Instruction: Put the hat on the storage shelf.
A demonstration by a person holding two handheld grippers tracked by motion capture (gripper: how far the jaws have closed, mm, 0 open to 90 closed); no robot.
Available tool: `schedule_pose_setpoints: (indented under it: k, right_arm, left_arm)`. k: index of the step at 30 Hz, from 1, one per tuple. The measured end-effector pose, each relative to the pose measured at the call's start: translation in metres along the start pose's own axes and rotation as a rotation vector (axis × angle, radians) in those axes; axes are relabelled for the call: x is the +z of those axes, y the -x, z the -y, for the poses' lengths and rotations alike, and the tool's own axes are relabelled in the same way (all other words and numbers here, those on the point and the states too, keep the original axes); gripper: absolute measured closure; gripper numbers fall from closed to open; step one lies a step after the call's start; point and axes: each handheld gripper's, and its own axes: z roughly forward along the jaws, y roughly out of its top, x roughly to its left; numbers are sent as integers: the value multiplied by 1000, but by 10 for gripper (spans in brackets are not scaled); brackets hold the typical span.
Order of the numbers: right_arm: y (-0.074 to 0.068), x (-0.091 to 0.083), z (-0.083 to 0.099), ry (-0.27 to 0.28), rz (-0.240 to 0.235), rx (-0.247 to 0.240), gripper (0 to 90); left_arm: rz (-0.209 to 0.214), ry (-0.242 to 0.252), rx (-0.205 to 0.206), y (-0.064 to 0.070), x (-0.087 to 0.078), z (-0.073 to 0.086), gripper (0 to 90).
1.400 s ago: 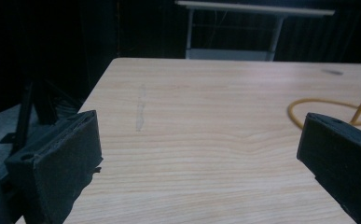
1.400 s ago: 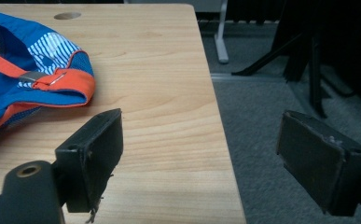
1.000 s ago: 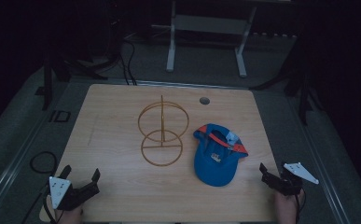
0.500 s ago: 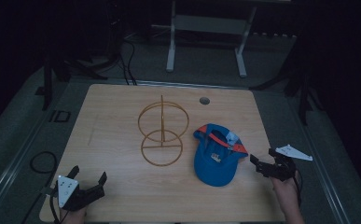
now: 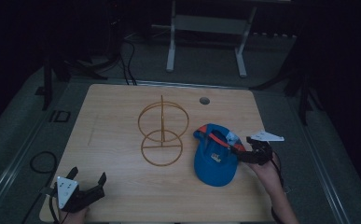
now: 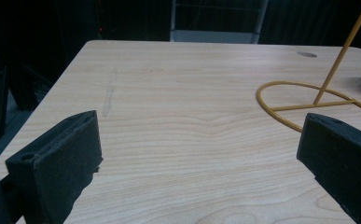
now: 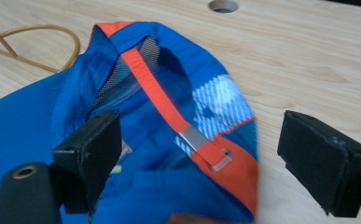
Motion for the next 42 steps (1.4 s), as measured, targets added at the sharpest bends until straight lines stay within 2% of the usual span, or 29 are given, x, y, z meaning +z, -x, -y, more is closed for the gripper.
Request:
schedule_pose_setpoints:
  k: [1,2,4,5,8,9,12,16,17,20,21,23,26,28,29,31,32,35,38,42]
  right_arm:
    - [0,0,0,0,0,0,141]
    - [-1,7,-3,-12,-16,-17,161]
    - [-2,12,-4,-20,-11,-32,161]
    - [-2,19,-7,-32,-16,-48,210]
    - [-1,33,-10,-57,-17,-62,217]
    - [-1,33,-10,-57,-17,-62,217]
    - [2,50,-11,-85,3,-66,218]
    - [3,59,-9,-101,35,-84,218]
    - [4,64,-7,-116,46,-93,235]
    - [3,70,-4,-147,50,-115,268]
    - [3,72,-2,-160,50,-127,317]
    - [1,75,1,-175,45,-140,368]
    - [1,75,3,-158,22,-86,492]
    - [1,75,4,-153,3,-67,492]
    - [1,75,5,-148,-6,-59,577]
    - [1,74,5,-150,-10,-60,601]
    - [-2,74,4,-156,-16,-71,687]
    - [-6,74,1,-167,-2,-107,747]
    - [-7,74,0,-172,5,-130,767]
    - [-9,74,-1,-176,13,-139,786]
  left_arm:
    - [-2,1,4,0,-1,0,2]
    - [-11,4,15,1,-2,-1,2]
    - [-11,4,15,1,-2,-1,2]
    - [-8,2,22,2,-3,-2,2]
    - [-7,-6,27,3,-3,-1,2]
    - [-7,-6,27,3,-3,-1,2]
    - [1,-11,24,3,-4,-1,2]
    - [1,-17,23,3,-4,0,2]
    - [10,-27,14,4,-5,1,2]
    - [8,-18,17,4,-6,0,2]
    - [7,-17,18,4,-6,0,2]
    - [7,-17,19,4,-7,-1,2]
    - [8,-20,13,5,-7,0,2]
    - [8,-20,13,5,-7,0,2]
    - [12,-27,12,5,-6,0,2]
    - [12,-28,14,6,-6,0,2]
    - [15,-27,13,6,-6,0,2]
    - [18,-28,13,7,-5,0,2]
    - [18,-30,16,7,-5,0,2]
    - [18,-32,16,7,-6,-1,2]
